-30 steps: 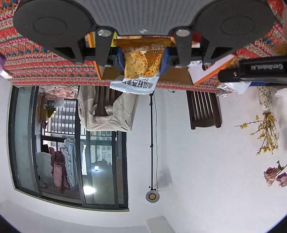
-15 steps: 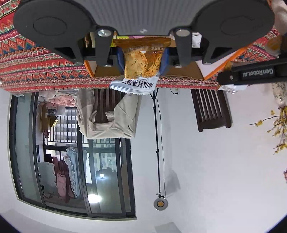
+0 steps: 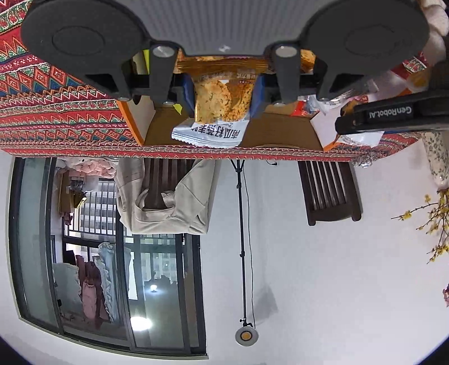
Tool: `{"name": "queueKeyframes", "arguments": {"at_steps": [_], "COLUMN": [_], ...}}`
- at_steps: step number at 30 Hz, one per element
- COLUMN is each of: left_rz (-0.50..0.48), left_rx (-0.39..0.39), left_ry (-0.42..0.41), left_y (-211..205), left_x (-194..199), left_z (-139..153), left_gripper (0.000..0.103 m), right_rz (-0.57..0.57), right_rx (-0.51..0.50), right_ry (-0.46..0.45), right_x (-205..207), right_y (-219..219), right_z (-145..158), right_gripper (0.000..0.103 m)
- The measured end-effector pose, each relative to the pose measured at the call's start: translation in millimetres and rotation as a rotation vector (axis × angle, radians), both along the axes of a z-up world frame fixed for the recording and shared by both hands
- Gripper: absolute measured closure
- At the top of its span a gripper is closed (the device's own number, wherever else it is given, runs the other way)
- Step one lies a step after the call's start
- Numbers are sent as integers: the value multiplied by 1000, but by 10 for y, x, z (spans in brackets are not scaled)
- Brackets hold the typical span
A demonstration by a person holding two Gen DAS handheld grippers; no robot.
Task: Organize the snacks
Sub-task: 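Carry the yellow and white packets into the box while both grippers open to release, then withdraw both tools from the box back toward the snack pile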
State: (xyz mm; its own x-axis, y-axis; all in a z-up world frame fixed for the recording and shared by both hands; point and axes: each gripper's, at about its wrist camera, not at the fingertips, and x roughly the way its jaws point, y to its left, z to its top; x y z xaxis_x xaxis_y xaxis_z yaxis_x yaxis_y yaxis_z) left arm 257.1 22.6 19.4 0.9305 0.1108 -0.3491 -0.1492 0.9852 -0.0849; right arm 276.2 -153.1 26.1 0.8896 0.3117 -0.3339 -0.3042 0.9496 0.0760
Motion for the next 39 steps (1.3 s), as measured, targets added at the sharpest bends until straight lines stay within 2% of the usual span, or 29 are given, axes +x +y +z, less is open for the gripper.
{"name": "queueKeyframes", "arguments": {"at_steps": [5,7,8,9,10,11,12,13,14,24,27,33,39], "left_rz": [-6,-5,-7,-9,-8,-5,0,2,5,21,11,9,-34], "left_rx": [-12,-20,-27,-35,-42,-47,-49,-52,-53,-45,-64,-110,-152], "left_ry": [-11,-24,-37,-50,-63,-78,-91,-101,-104,-98,-102,-138,-111], "left_y": [6,9,16,23,30,32,28,29,26,12,14,65,162], "left_x": [-25,-50,-71,-91,-116,-143,-163,-178,-182,-189,-220,-427,-638], "left_z": [-13,-7,-2,5,13,22,29,30,34,38,60,332,554], "left_gripper": [38,27,18,8,3,0,0,0,0,0,0,0,0], "right_rz": [-9,-18,-22,-20,-19,-19,-22,-25,-29,-33,-37,-49,-15], "right_rx": [6,4,4,9,20,29,32,34,36,31,32,22,32], "right_ry": [5,9,11,15,18,19,17,14,12,17,26,11,-12], "right_x": [-4,0,0,8,8,6,5,3,-1,-26,-39,-164,-439], "right_y": [-31,-31,-32,-43,-61,-76,-82,-88,-91,-80,-84,-84,-104], "right_z": [-3,-13,-19,-25,-32,-35,-35,-34,-33,-46,-29,126,365], "right_gripper": [63,61,58,53,40,25,17,4,0,0,0,0,0]}}
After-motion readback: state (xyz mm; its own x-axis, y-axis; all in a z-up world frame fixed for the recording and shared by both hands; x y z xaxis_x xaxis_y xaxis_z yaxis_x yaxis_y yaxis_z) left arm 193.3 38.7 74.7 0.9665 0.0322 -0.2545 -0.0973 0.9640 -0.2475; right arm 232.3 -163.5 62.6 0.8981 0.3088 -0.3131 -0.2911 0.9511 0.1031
